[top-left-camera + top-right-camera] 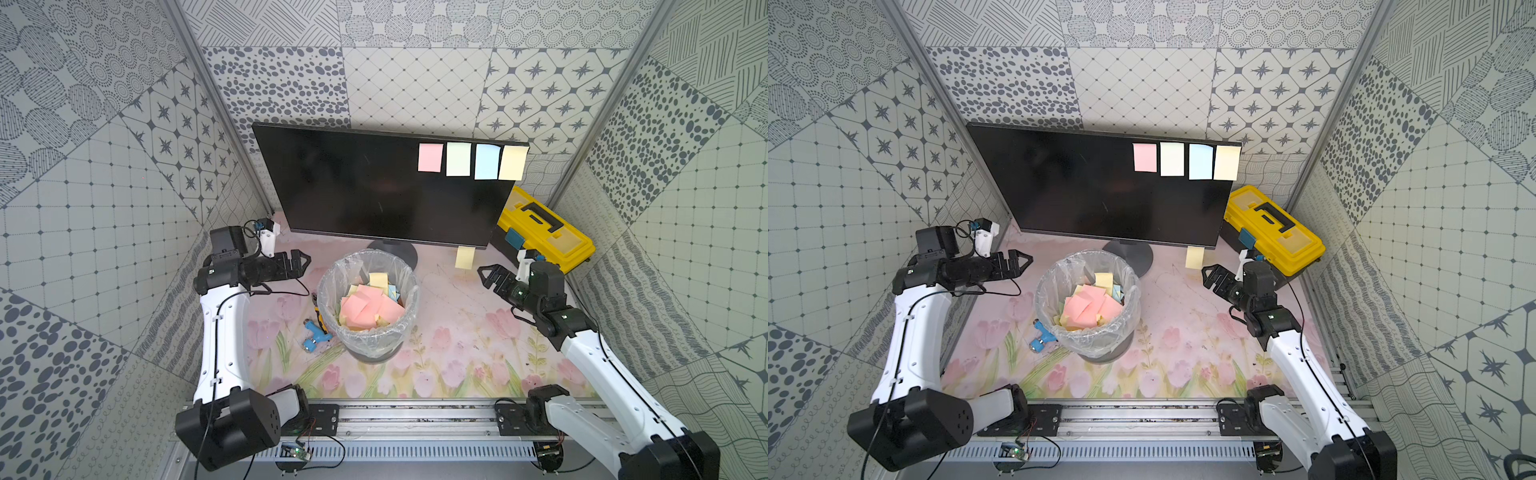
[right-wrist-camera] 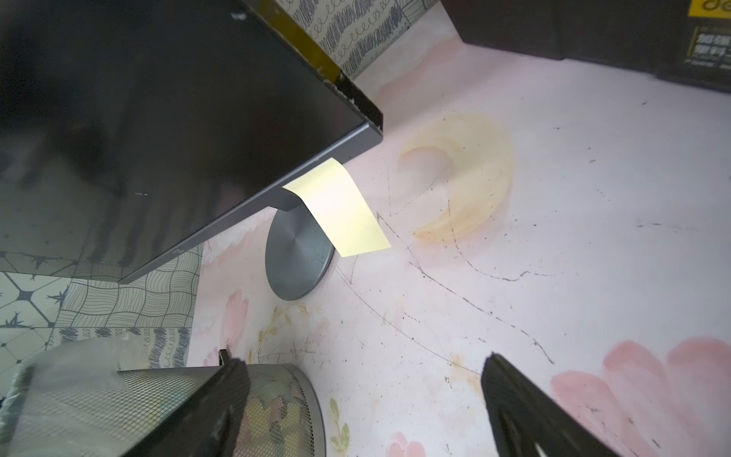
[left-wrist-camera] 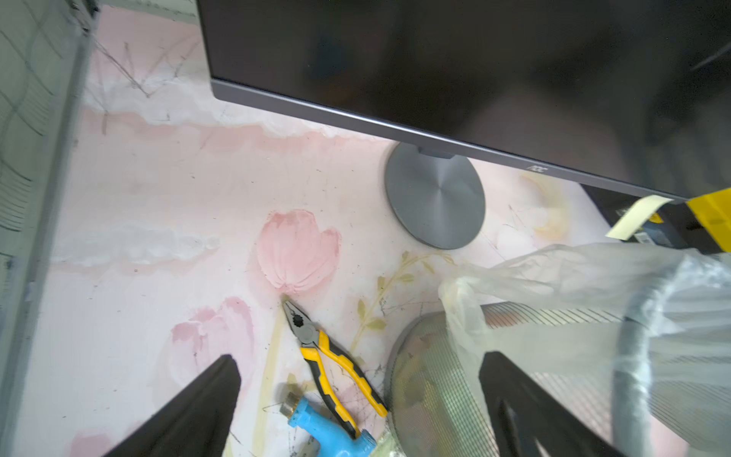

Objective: Remove the sticky note from the monitor
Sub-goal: Tear off the sticky note from the monitor.

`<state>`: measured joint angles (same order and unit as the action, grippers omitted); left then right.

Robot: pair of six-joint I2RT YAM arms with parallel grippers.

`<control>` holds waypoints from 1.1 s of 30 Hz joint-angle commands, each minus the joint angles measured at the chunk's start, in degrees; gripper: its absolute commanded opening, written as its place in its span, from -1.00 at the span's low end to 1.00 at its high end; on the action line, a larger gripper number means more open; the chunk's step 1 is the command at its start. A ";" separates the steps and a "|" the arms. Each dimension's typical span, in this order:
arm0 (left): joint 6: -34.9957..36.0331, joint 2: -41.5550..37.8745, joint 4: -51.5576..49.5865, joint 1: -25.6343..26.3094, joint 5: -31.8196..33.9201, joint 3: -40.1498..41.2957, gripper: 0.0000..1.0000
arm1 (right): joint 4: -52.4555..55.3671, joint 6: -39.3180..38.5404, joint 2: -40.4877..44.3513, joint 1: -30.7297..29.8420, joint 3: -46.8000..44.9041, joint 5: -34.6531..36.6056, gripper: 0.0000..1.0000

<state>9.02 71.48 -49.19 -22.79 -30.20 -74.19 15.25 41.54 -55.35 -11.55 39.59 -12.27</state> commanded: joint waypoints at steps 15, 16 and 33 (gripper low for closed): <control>-3.26 1.73 -6.48 -1.31 -24.43 0.85 0.99 | -19.27 -7.50 -19.92 5.12 0.93 -12.81 0.36; -3.53 1.77 -6.14 -1.19 -24.49 0.89 0.99 | -20.27 -7.71 -21.47 5.12 1.40 -12.88 0.34; -3.51 2.37 -6.01 -0.64 -23.78 0.80 0.97 | -28.27 -7.50 -27.70 5.75 3.15 -16.48 0.07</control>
<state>5.50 73.54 -54.63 -23.62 -51.11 -73.06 -8.82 34.06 -82.83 -5.98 42.48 -26.89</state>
